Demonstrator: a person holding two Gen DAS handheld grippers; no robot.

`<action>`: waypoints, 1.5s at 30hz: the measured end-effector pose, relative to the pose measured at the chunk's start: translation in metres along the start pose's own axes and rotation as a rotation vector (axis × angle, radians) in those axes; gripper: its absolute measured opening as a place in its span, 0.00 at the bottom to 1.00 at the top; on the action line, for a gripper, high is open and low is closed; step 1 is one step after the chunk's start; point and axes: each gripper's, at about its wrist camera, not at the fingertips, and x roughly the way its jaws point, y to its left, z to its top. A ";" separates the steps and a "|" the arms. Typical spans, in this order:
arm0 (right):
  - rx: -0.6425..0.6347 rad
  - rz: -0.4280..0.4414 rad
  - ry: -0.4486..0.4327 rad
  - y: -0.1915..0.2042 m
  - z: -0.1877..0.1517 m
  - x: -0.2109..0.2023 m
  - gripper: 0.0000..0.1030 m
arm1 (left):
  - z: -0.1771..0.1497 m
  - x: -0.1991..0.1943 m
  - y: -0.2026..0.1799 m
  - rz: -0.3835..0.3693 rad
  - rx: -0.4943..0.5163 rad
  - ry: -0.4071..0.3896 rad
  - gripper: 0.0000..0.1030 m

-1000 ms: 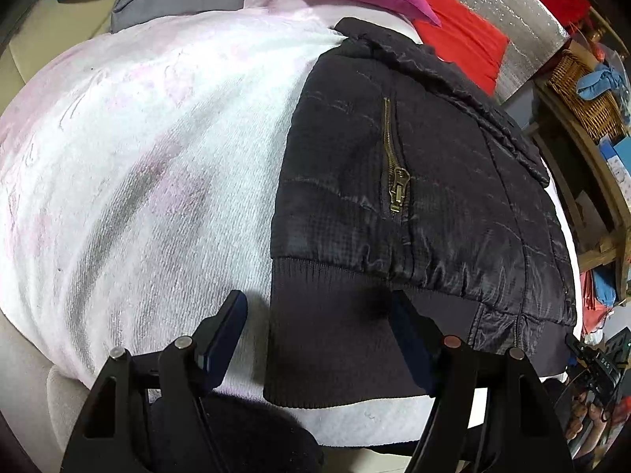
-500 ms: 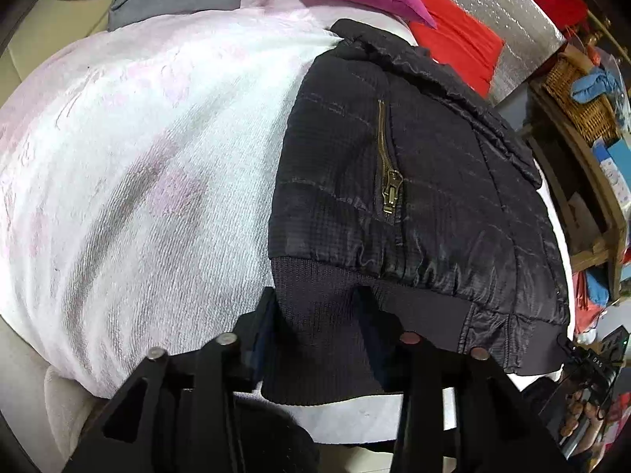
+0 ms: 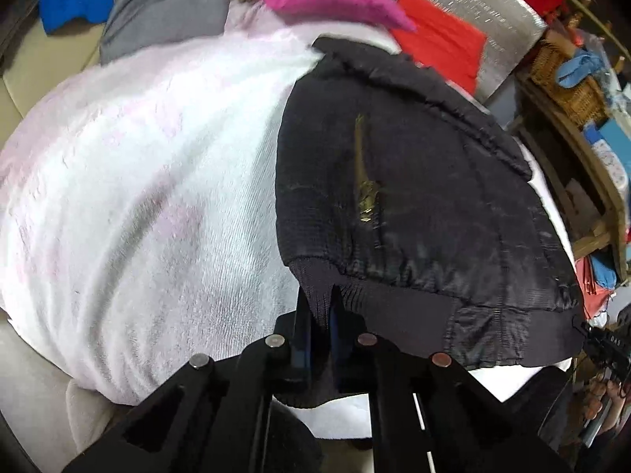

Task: Fold large clothes
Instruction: 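Grasp the ribbed hem with the left gripper while the right gripper grasps it too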

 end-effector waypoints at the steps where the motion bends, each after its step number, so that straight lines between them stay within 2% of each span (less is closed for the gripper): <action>1: -0.013 -0.001 0.002 0.004 0.000 -0.005 0.08 | -0.001 -0.007 -0.002 -0.006 0.006 -0.012 0.07; 4: -0.017 -0.006 0.017 0.003 -0.007 -0.010 0.08 | -0.008 -0.020 -0.002 -0.014 0.013 -0.028 0.07; 9: 0.039 0.000 0.052 -0.019 -0.026 -0.009 0.08 | -0.027 -0.016 0.008 -0.020 -0.016 0.020 0.08; 12: 0.087 0.032 0.039 -0.030 -0.023 -0.008 0.13 | -0.021 -0.006 0.021 -0.055 -0.096 0.047 0.13; 13: 0.087 0.029 0.024 -0.030 -0.021 -0.009 0.18 | -0.019 -0.004 0.024 -0.067 -0.121 0.051 0.17; 14: 0.077 0.020 0.007 -0.028 -0.018 -0.009 0.27 | -0.016 -0.004 0.026 -0.068 -0.138 0.049 0.22; 15: 0.066 0.010 -0.005 -0.026 -0.015 -0.009 0.34 | -0.012 -0.004 0.026 -0.061 -0.141 0.033 0.34; 16: 0.064 0.003 -0.009 -0.026 -0.013 -0.008 0.51 | -0.011 -0.006 0.025 -0.046 -0.128 0.018 0.45; 17: 0.068 0.000 -0.008 -0.026 -0.011 -0.005 0.62 | -0.009 -0.005 0.023 -0.031 -0.119 0.011 0.50; 18: 0.070 0.002 0.000 -0.026 -0.009 -0.001 0.62 | -0.009 -0.003 0.021 -0.033 -0.111 0.014 0.54; 21: 0.069 0.040 0.068 -0.022 -0.009 0.019 0.60 | -0.009 0.010 0.014 -0.053 -0.081 0.065 0.54; 22: 0.062 0.044 0.078 -0.019 -0.011 0.022 0.44 | -0.012 0.015 0.010 -0.053 -0.073 0.074 0.52; 23: 0.056 0.034 0.092 -0.017 -0.012 0.025 0.22 | -0.013 0.017 0.009 -0.040 -0.066 0.078 0.44; 24: 0.053 0.033 0.095 -0.017 -0.013 0.027 0.18 | -0.014 0.018 0.008 -0.006 -0.049 0.080 0.17; 25: 0.048 0.040 0.098 -0.015 -0.012 0.027 0.12 | -0.015 0.018 0.007 0.007 -0.037 0.086 0.11; 30: 0.016 0.081 0.085 -0.003 -0.008 0.009 0.09 | -0.012 -0.003 0.008 -0.059 -0.040 0.045 0.08; 35: 0.004 0.114 0.070 0.005 -0.015 -0.010 0.09 | -0.019 -0.029 0.008 -0.078 -0.028 0.004 0.08; 39: 0.038 0.138 0.080 -0.006 -0.028 -0.017 0.09 | -0.031 -0.033 0.014 -0.083 -0.038 0.013 0.08; 45: 0.085 0.132 0.110 -0.022 -0.035 -0.002 0.09 | -0.035 -0.013 0.024 -0.061 -0.050 0.072 0.08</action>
